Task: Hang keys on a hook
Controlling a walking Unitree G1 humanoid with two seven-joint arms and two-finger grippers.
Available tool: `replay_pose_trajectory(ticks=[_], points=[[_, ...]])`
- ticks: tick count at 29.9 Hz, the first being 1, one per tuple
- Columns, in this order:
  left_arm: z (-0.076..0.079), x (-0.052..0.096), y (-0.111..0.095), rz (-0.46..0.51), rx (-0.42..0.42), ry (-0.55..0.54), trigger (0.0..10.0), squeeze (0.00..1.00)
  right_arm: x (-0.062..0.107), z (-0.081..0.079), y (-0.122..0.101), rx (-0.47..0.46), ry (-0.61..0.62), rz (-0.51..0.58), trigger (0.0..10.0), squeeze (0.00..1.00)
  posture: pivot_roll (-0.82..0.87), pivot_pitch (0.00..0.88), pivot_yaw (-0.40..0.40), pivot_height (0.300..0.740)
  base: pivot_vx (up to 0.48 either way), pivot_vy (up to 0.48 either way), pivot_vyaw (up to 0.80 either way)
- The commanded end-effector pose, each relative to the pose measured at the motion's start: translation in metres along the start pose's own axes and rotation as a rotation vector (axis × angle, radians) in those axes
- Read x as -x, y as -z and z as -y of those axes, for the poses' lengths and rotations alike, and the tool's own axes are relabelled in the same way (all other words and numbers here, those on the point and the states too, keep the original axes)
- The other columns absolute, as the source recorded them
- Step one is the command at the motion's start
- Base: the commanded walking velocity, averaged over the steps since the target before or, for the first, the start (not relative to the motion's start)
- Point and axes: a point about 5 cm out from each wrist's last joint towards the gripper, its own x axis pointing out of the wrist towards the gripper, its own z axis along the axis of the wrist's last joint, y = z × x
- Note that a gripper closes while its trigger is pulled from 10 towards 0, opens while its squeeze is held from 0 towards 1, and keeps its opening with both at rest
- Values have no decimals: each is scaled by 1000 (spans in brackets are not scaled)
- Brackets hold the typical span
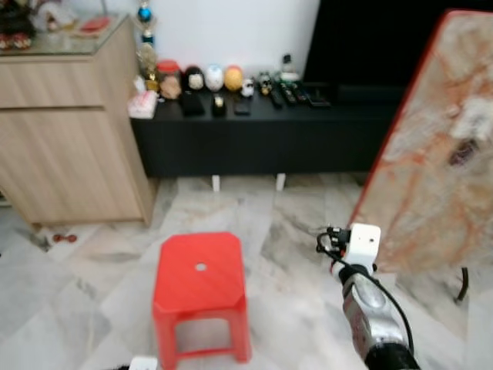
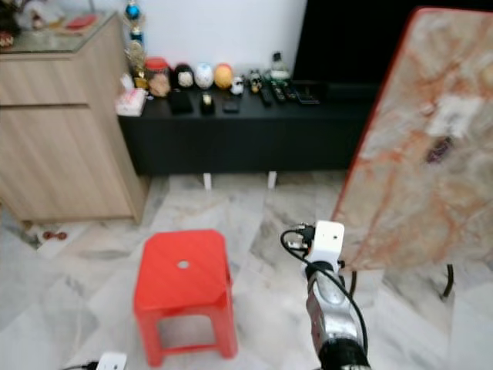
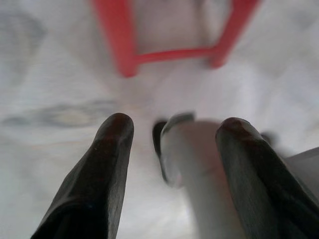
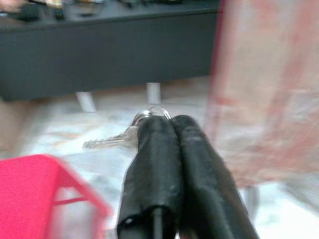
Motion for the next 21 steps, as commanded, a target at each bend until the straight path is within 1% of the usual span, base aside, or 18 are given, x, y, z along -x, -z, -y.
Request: replay_pose_trajectory(ticks=[1,2,4,10,14,21], points=[[5,5,19,-69,1,25,10000,0,-5,-22,-8,-18,-55,30,10000,0,61,0,-93,740,0,-401,775],[5,5,20,-70,1,25,10000,0,-5,-23,-8,-20,-55,28,10000,0,61,0,-93,740,0,-401,775],[5,5,21,-73,2,25,10000,0,-5,-24,-8,-36,-56,29,10000,0,58,0,-92,740,0,-398,0],[3,7,24,-78,4,24,10000,0,-2,-21,-3,-28,-45,12,10000,0,52,0,-88,740,0,-399,0],[3,7,24,-78,0,28,10000,0,-3,-20,-5,-35,-41,20,10000,0,52,0,-84,740,0,-397,0],[0,8,26,-81,-2,25,10000,0,-5,-22,-6,-44,-39,24,10000,0,56,0,-82,740,0,-400,0]])
